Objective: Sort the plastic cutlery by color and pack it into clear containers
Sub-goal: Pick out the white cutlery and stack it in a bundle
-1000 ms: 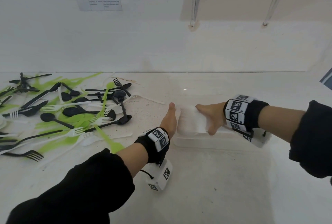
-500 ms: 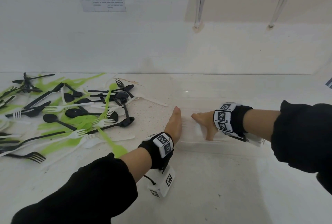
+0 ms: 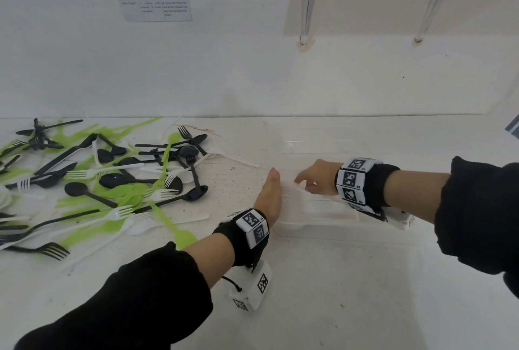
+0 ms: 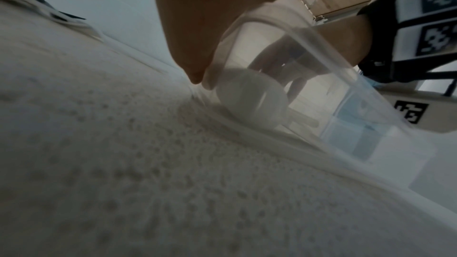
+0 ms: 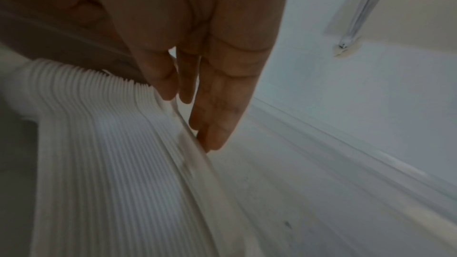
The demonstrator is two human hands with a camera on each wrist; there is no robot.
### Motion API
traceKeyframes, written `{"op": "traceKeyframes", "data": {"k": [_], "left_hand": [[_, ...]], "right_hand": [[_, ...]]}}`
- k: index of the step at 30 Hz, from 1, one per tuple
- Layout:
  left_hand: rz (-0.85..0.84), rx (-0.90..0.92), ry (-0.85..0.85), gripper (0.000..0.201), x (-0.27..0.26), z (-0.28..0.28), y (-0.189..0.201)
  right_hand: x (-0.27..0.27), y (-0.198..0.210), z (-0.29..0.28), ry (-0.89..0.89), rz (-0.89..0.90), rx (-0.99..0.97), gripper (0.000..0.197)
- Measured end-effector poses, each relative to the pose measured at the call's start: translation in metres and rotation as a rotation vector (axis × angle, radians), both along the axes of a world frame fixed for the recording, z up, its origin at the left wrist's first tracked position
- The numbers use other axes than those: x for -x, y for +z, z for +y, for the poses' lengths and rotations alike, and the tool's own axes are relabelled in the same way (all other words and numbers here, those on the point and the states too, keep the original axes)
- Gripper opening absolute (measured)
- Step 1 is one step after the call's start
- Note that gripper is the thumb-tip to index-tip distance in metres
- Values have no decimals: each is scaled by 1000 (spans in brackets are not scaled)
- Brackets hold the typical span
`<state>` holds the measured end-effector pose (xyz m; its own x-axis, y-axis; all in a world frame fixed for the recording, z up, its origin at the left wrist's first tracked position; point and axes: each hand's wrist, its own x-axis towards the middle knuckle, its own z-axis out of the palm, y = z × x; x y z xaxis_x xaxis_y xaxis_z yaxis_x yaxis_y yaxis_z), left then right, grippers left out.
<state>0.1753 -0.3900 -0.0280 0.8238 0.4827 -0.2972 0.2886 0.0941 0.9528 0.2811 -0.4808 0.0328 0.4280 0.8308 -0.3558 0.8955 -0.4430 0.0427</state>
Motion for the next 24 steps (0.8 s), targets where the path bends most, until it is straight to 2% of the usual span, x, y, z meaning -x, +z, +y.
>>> {"op": "traceKeyframes", "data": {"k": [5, 12, 19, 24], "left_hand": [[-6, -6, -6, 58, -2, 2, -4], [2, -16, -12, 63, -4, 3, -8], [-13, -2, -5, 63, -3, 3, -7], [7, -18, -16, 61, -1, 2, -5]], "right_hand": [[7, -1, 5, 77, 6, 52, 37], [8, -5, 11, 14, -4, 100, 45], [7, -6, 9, -46, 37, 164, 34], [12, -8, 9, -38, 79, 152, 50]]}}
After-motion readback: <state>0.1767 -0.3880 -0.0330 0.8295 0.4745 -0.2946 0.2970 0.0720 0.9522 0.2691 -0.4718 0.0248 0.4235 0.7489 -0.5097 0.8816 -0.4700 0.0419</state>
